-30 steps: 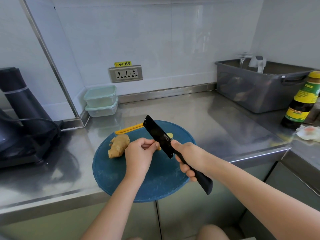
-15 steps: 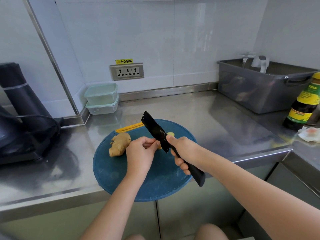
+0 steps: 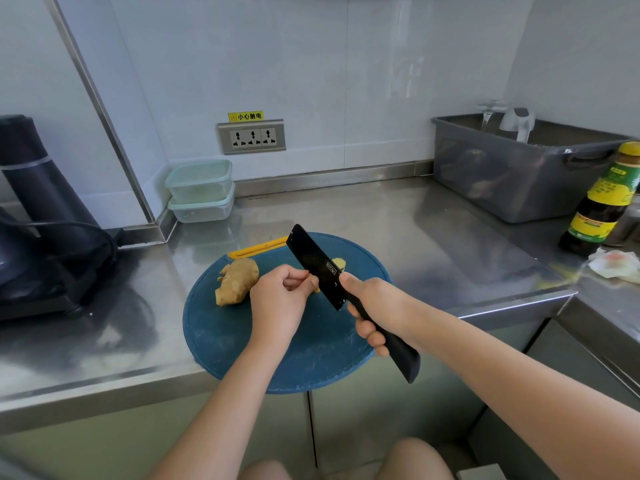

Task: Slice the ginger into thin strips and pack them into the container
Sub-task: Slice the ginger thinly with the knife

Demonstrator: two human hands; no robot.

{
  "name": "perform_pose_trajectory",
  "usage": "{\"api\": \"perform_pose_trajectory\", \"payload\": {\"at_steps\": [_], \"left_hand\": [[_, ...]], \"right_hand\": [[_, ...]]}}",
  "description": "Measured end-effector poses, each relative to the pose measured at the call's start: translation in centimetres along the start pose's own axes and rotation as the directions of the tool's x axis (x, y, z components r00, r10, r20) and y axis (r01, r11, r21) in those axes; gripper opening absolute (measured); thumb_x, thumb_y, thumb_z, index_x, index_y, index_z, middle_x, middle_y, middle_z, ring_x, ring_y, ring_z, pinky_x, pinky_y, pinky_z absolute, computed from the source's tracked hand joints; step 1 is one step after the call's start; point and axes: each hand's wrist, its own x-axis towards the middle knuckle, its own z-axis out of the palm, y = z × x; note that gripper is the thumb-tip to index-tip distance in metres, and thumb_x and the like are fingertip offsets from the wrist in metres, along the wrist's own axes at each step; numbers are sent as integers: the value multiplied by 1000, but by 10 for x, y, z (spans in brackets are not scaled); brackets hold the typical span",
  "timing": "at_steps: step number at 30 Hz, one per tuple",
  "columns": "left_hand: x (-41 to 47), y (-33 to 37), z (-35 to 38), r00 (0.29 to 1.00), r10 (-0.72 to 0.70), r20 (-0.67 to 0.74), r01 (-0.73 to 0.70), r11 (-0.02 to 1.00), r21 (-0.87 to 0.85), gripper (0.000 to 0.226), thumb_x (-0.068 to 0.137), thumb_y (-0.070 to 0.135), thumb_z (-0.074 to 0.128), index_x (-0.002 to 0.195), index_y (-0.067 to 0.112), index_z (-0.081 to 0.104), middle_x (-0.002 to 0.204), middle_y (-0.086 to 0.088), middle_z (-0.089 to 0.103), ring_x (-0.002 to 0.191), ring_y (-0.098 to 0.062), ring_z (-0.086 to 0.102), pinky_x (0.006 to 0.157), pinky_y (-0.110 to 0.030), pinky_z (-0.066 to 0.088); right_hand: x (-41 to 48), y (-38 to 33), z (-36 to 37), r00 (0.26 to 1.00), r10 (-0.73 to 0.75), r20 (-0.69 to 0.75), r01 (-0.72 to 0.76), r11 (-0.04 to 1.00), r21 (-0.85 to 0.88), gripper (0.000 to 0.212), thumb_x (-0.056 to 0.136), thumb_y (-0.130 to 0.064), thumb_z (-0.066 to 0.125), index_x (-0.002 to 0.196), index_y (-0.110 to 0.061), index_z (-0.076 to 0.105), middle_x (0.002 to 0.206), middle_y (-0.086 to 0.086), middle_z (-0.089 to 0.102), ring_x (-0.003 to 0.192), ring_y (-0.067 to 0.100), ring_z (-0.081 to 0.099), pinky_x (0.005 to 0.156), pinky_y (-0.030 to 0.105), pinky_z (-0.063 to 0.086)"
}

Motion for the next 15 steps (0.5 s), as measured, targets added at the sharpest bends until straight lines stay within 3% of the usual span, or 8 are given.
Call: {"api": "perform_pose_trajectory", "payload": {"at_steps": [15], "left_hand": [[1, 0, -1, 999, -28, -20, 28, 1000, -15, 8, 83, 18, 73, 89, 12, 71, 77, 6, 70, 71, 2, 63, 62, -6, 45]], "right_hand": [[16, -29, 22, 992, 43, -123, -57, 992, -109, 52, 97, -56, 29, 76, -10, 41, 52, 6, 41, 40, 19, 36, 43, 25, 34]]}}
